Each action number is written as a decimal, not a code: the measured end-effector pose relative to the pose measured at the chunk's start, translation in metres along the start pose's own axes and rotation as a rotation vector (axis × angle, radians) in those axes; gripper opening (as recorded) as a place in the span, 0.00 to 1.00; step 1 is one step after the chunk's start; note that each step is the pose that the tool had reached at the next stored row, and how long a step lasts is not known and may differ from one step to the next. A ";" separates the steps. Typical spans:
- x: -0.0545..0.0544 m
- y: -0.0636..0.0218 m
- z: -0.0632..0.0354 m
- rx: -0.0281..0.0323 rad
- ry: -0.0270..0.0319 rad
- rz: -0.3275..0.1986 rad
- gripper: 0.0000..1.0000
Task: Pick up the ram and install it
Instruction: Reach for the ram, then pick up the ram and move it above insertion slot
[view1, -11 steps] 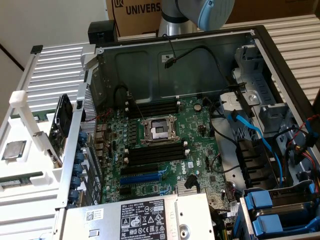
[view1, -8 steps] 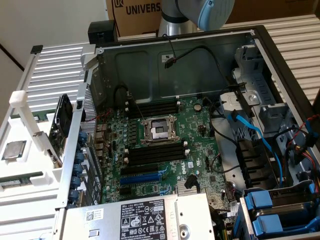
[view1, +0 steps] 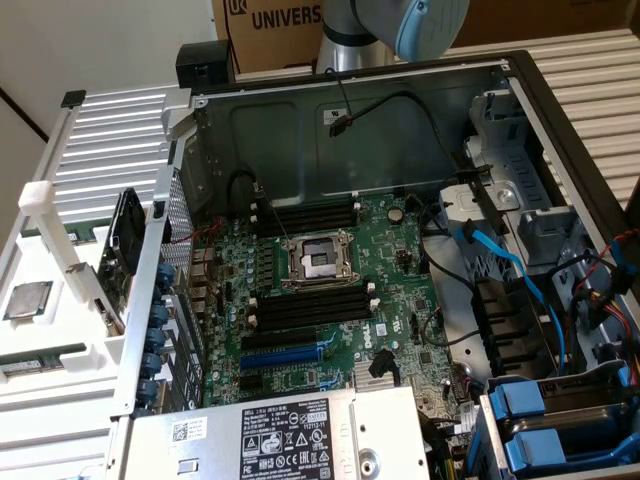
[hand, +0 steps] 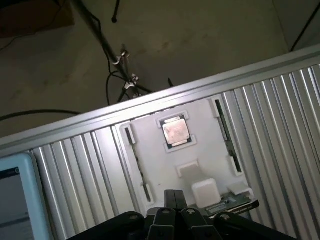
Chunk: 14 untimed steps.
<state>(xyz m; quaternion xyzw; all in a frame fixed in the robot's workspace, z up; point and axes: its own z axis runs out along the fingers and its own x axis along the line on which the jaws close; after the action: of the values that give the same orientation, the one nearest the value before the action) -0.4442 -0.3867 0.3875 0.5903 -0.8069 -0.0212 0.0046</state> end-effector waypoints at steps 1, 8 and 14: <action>0.000 0.0000 0.0000 0.0000 0.0001 0.000 0.11; 0.000 0.0000 0.0000 -0.0001 0.0001 -0.001 0.11; 0.000 0.0003 -0.0002 -0.0002 0.0004 -0.002 0.11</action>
<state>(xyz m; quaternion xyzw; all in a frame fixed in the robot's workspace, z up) -0.4445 -0.3866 0.3877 0.5913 -0.8062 -0.0211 0.0048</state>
